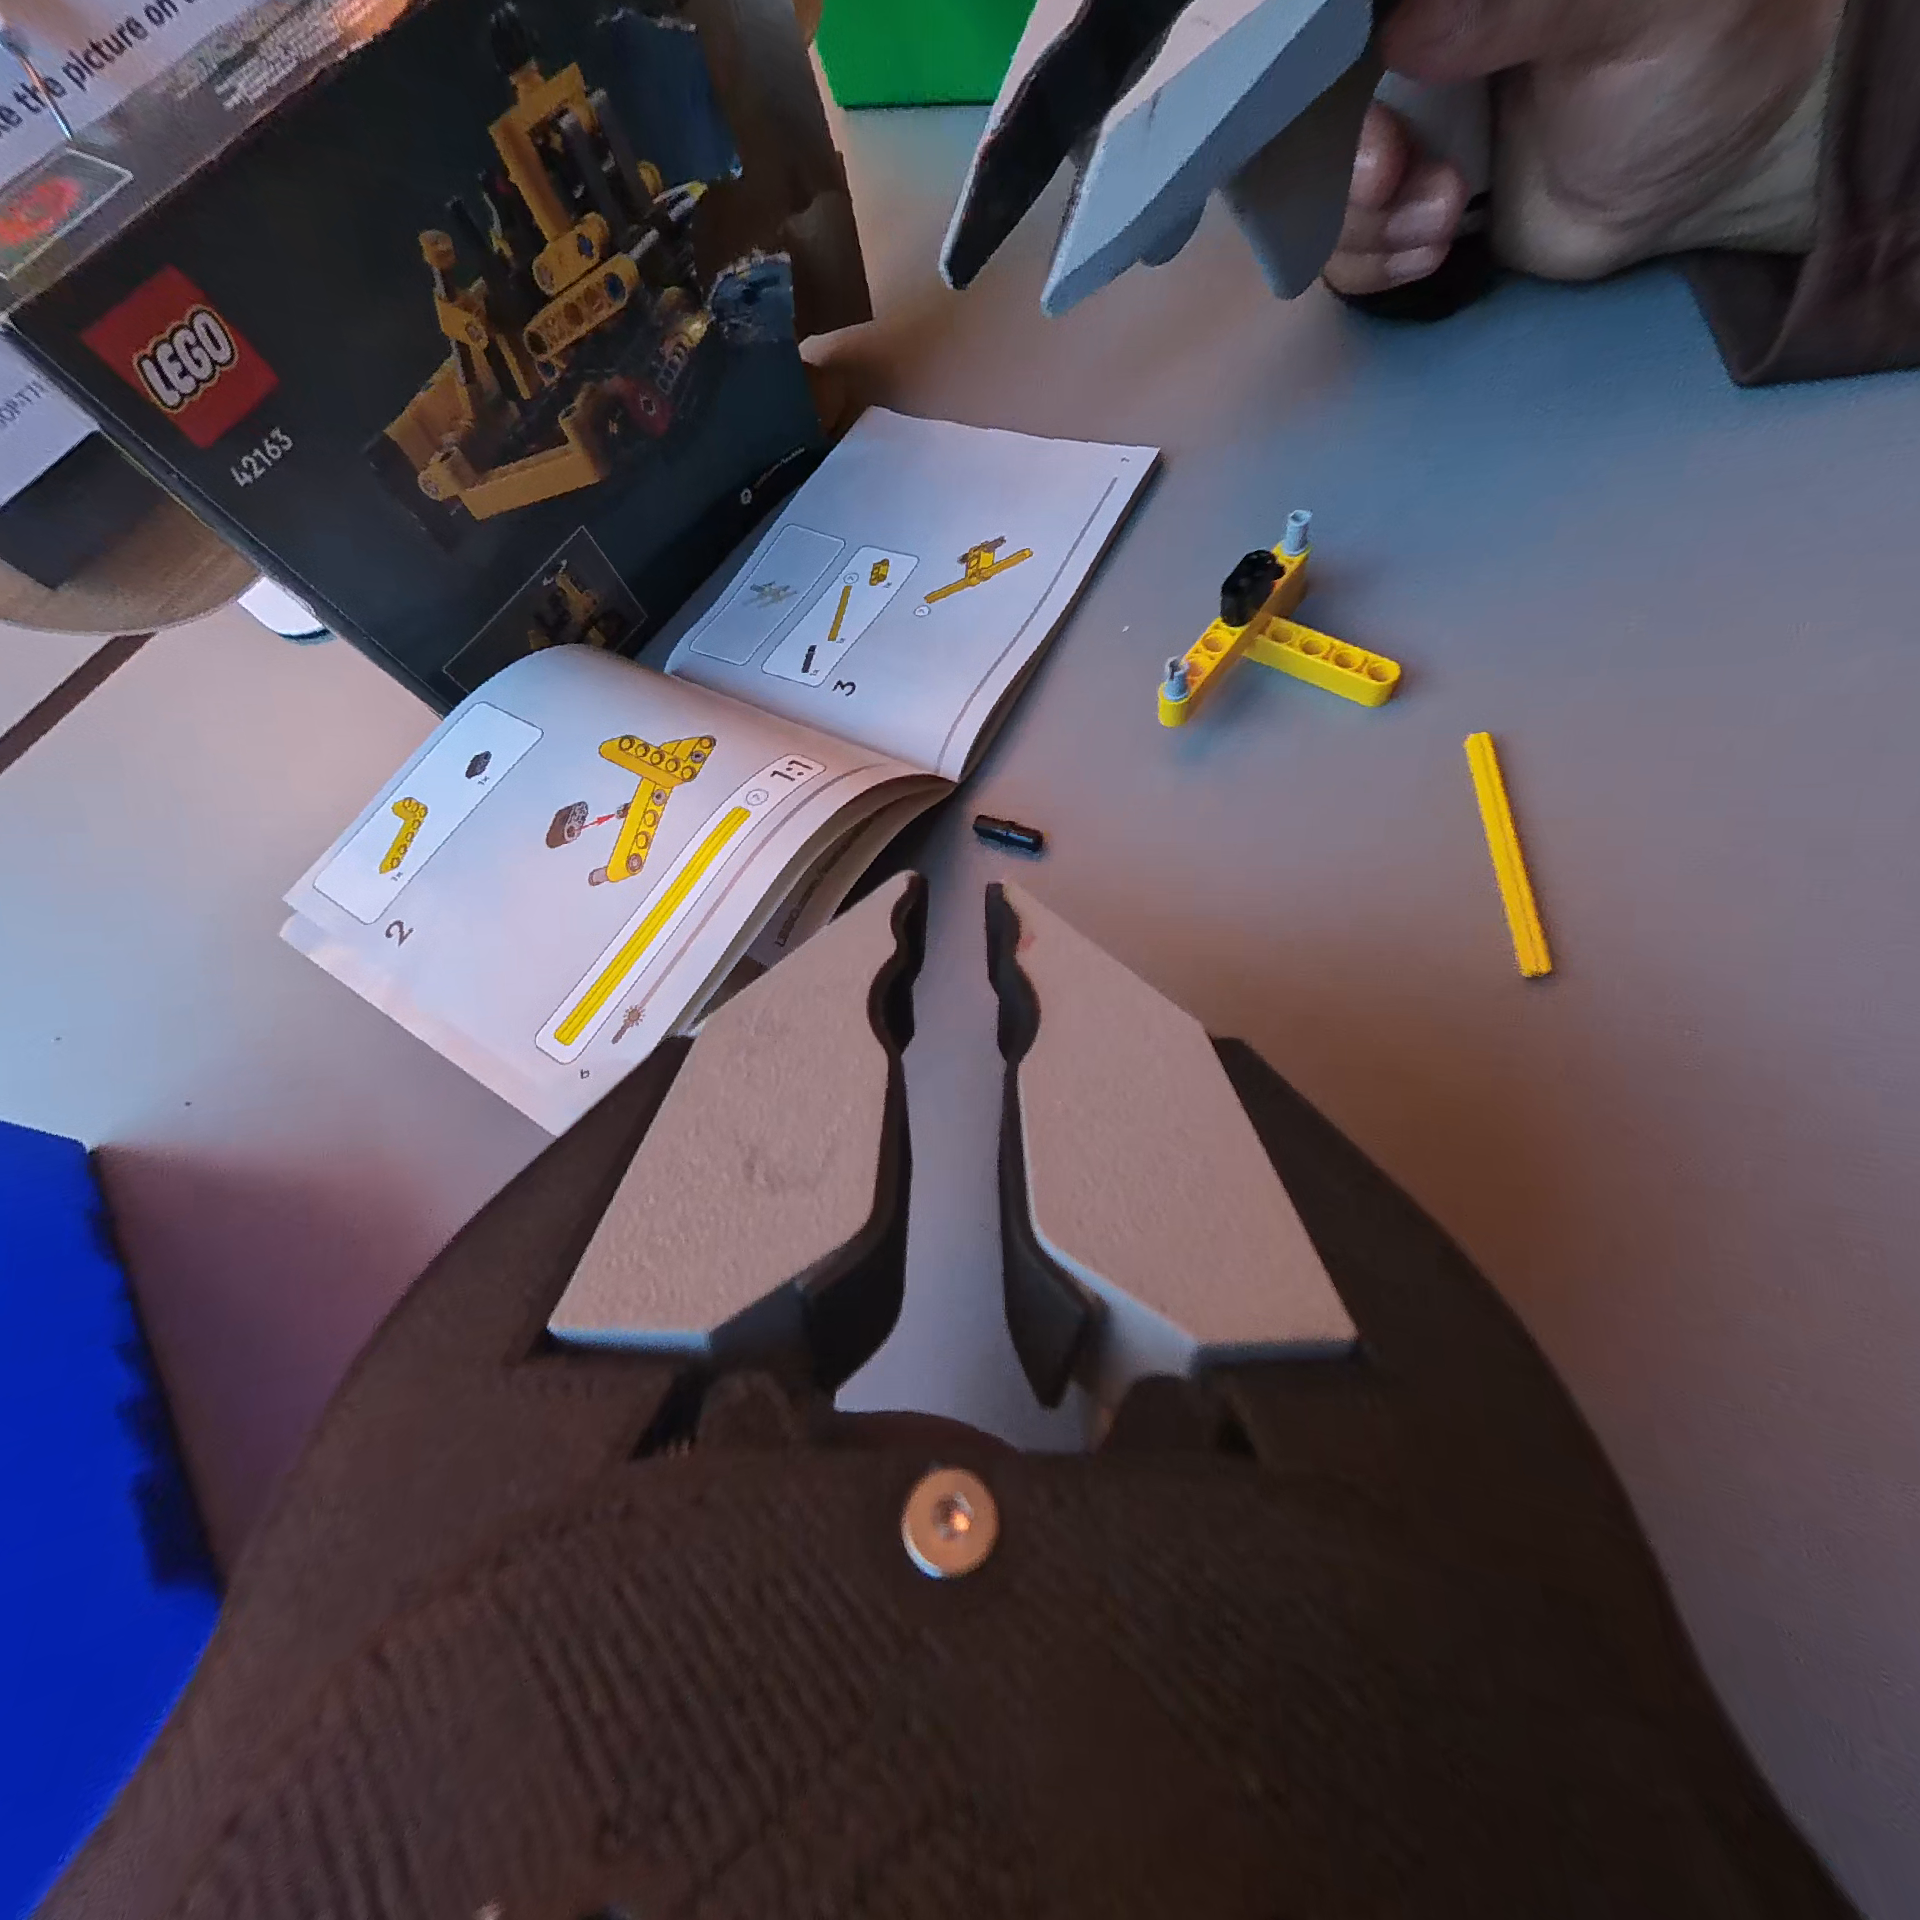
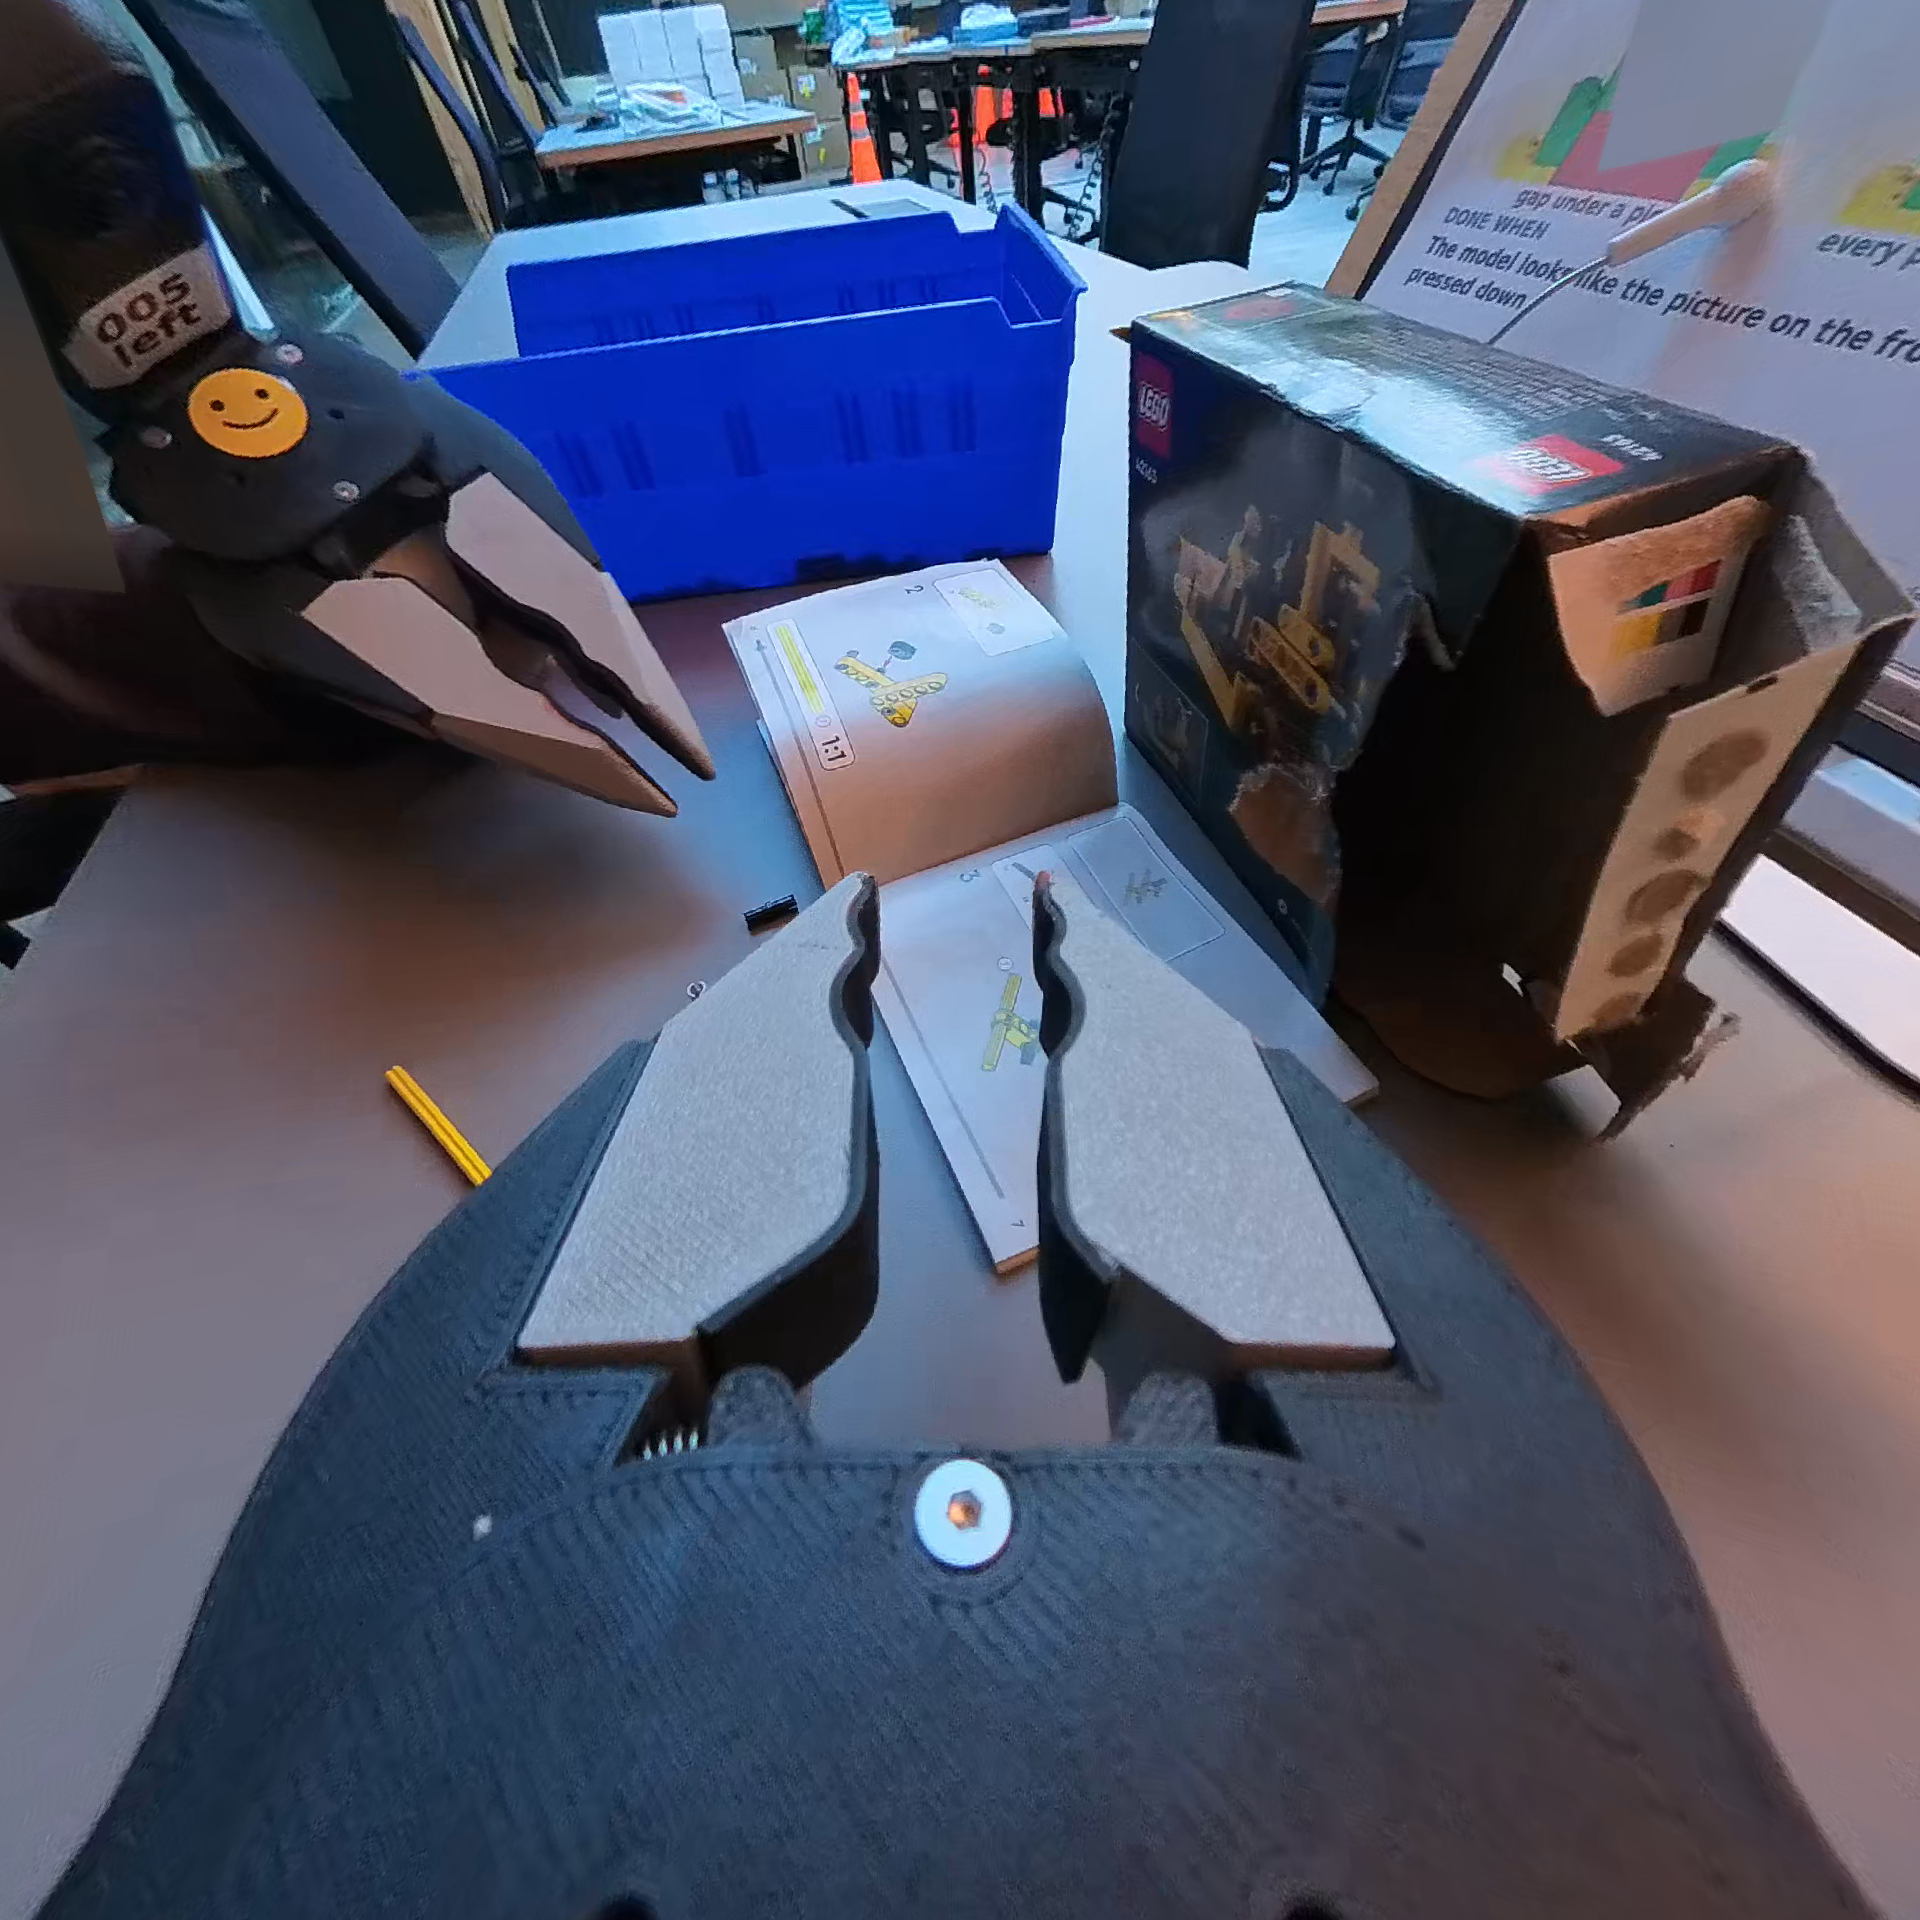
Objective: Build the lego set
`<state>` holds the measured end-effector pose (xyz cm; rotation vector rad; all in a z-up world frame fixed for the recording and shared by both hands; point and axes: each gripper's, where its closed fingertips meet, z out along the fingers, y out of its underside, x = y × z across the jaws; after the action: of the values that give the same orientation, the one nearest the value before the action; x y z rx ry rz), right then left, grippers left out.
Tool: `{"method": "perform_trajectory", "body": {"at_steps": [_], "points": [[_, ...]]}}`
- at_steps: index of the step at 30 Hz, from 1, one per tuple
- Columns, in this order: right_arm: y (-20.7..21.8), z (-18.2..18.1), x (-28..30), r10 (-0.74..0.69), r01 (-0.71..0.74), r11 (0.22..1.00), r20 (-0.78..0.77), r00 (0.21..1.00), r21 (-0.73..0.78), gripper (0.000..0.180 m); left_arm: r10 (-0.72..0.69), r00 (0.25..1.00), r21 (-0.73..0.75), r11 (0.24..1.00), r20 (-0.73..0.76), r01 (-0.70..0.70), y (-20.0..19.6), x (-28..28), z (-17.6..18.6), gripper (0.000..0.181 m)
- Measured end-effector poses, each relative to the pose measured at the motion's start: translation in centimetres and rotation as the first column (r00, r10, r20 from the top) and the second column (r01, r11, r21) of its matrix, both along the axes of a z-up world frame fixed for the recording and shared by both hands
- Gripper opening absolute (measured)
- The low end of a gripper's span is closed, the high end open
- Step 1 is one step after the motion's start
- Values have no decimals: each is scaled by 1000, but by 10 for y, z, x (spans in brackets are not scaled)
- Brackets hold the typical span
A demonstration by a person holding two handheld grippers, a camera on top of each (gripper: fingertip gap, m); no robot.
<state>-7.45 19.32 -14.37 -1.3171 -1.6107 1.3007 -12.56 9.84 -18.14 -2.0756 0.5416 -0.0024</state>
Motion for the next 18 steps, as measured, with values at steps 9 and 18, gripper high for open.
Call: {"method": "perform_trajectory", "body": {"at_steps": [9, 18], "points": [[-1, -1, -1, 4, -4, 1000, 11, 1000, -5, 27, -10, 1000, 6, 1000, -4, 10, -1, 2, 1, 8], [-2, -2, -2, 8, -8, 1000, 16, 1000, -2, 27, -13, 1000, 9, 1000, -12, 13, -1, 2, 1, 8]]}}
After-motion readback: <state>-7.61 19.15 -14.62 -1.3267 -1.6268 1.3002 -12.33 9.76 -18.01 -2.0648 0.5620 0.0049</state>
